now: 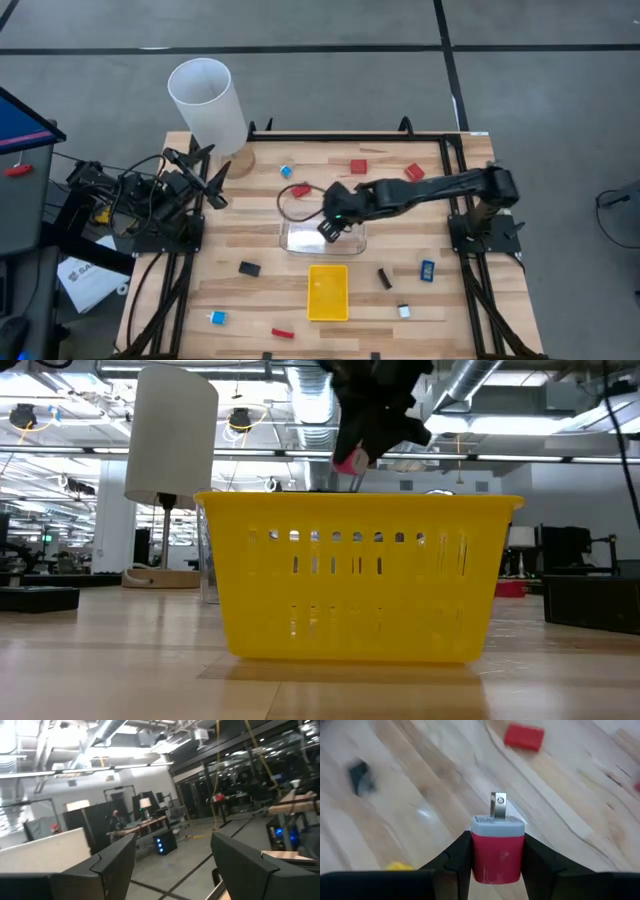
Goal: Pick & Place Office items
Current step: Put the pink charger adapter into the transparent bin
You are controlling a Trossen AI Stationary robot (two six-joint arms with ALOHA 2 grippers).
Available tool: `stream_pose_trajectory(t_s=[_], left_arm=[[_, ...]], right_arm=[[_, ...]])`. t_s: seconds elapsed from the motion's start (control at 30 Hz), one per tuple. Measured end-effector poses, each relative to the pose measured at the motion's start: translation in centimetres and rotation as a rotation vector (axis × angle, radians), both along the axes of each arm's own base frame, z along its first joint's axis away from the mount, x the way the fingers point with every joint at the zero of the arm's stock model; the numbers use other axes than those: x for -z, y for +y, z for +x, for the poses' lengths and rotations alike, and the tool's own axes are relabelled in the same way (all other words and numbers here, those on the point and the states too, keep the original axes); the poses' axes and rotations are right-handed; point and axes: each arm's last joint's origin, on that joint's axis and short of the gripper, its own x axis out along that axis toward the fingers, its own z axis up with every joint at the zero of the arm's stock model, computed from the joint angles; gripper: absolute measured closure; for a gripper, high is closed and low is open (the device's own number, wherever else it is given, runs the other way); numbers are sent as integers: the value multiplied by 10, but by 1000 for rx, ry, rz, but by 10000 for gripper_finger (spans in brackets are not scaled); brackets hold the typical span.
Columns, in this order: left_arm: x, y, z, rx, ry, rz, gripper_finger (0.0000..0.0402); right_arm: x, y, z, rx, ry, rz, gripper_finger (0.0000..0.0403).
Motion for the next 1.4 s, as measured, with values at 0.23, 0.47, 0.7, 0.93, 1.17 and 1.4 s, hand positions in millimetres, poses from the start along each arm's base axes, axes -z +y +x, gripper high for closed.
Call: stream_pose_trajectory(t_s=[0.23,0.47,0.7,0.93,1.17,1.4], left_arm=[[0,0,-1,-1,-3,-4,149],[0,1,-1,-26,7,-20,149],[1,1,-1,-28,8,-21,149],[0,1,-1,-28,7,-22,149],[0,1,-1,-28,6,-23,149],[1,1,-1,-27,6,-24,149]], right_arm=[[21,5,31,-21,173,3,281],[56,4,47,-5,233,32,280],[83,-4,58,-2,272,70,278],[103,-9,63,-5,313,91,277],[102,-8,65,-14,287,93,277],[102,-8,65,-14,286,95,276]])
